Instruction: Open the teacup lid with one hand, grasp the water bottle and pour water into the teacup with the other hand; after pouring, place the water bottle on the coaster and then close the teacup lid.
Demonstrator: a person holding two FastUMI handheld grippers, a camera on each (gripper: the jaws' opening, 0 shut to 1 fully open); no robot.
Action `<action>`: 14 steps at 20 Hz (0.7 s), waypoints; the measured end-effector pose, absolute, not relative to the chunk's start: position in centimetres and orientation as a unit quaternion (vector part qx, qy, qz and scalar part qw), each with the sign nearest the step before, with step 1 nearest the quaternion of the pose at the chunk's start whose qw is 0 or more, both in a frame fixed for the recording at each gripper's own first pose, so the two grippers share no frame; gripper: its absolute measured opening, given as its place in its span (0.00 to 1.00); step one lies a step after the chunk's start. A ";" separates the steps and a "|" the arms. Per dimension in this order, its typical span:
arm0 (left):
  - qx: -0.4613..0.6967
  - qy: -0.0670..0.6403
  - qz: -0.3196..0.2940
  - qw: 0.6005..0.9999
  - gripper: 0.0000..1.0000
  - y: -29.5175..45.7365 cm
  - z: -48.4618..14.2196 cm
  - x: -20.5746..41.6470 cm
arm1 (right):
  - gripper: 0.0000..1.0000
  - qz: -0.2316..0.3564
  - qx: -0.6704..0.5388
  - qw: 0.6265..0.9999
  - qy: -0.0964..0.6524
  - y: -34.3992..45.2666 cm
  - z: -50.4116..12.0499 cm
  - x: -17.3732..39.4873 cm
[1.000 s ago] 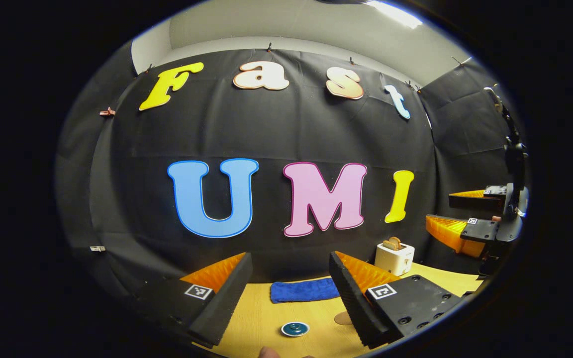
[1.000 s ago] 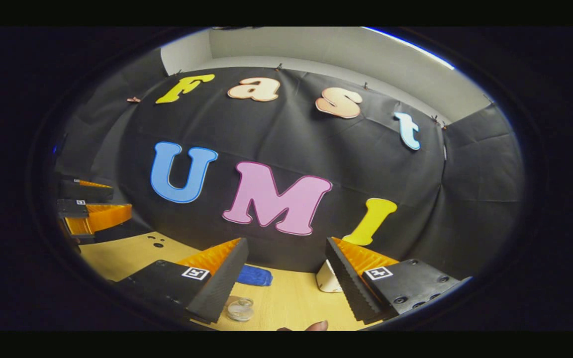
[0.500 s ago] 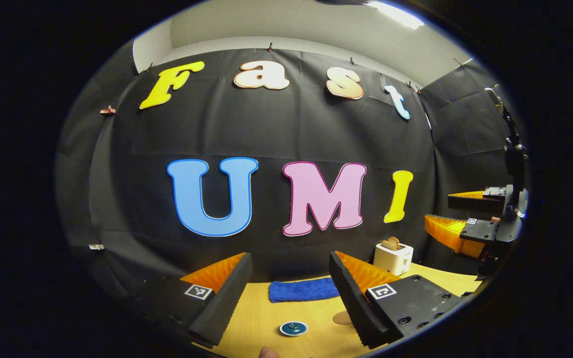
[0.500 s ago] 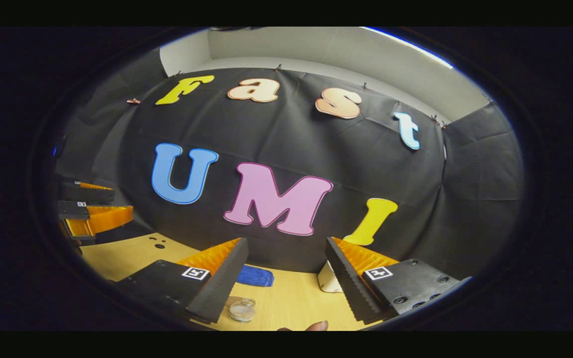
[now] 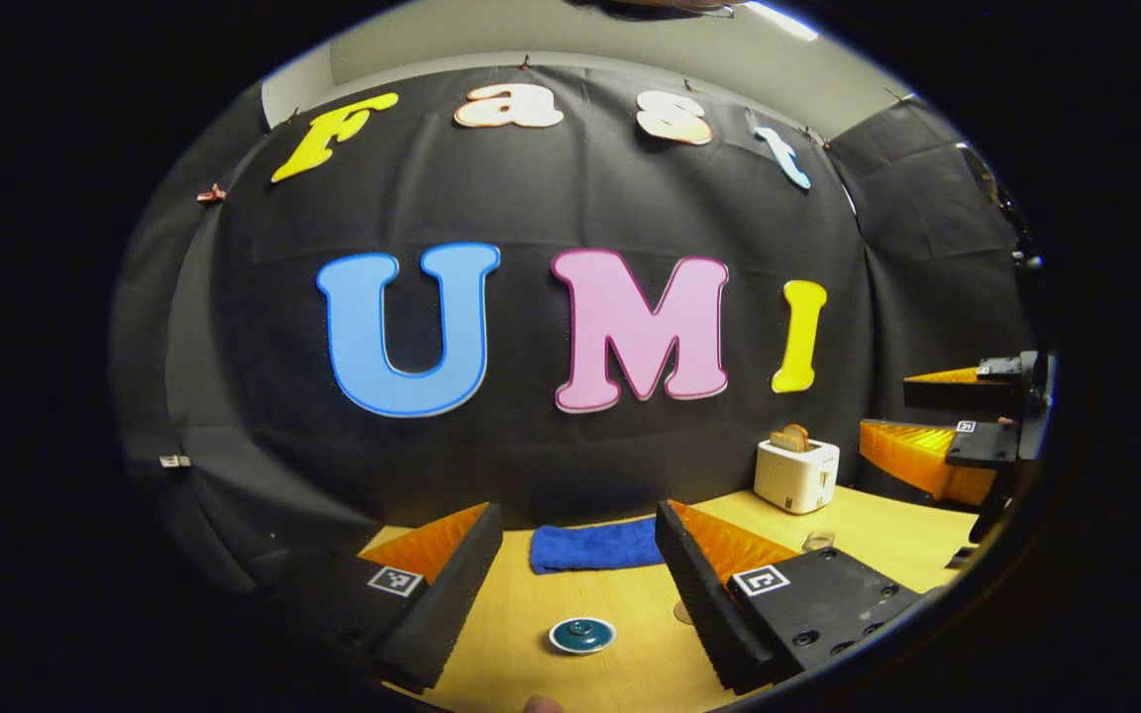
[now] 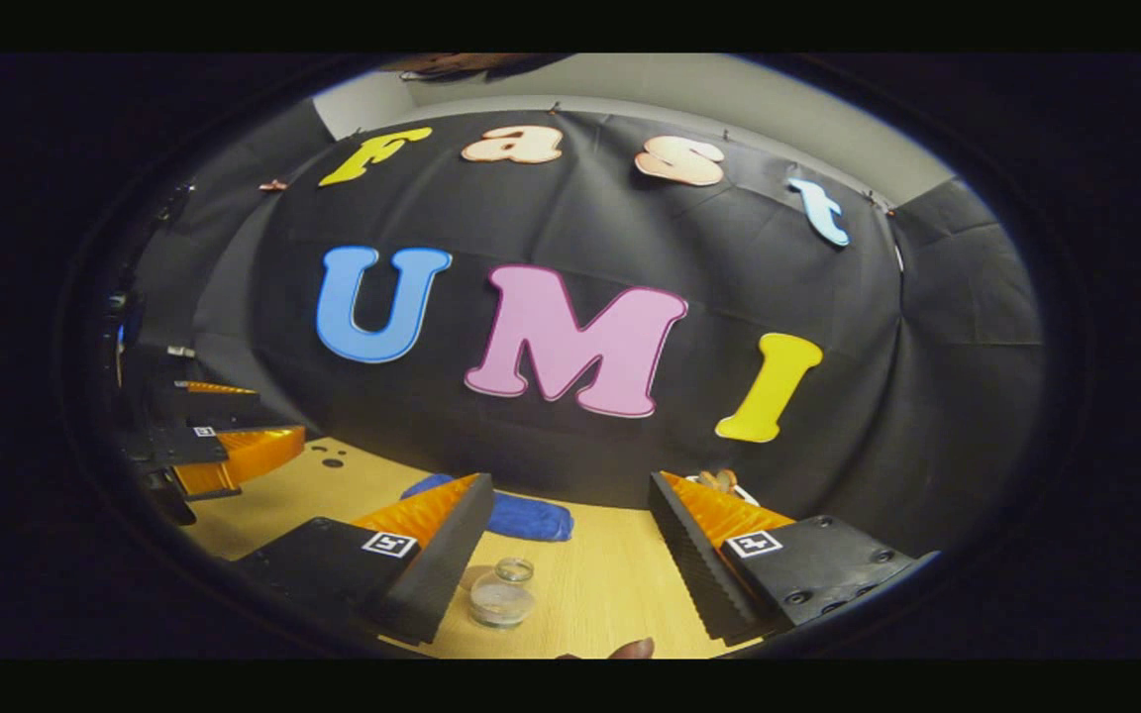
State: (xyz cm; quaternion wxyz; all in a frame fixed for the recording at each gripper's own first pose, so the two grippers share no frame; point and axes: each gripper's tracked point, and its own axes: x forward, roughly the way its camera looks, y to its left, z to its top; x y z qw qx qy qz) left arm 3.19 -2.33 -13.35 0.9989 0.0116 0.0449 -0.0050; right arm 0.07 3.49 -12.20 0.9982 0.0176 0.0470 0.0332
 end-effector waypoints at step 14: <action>0.004 0.150 0.006 0.989 0.81 -2.4 -34.7 10.5 | 0.98 0.055 -0.003 0.991 0.119 7.0 -23.8 -1.1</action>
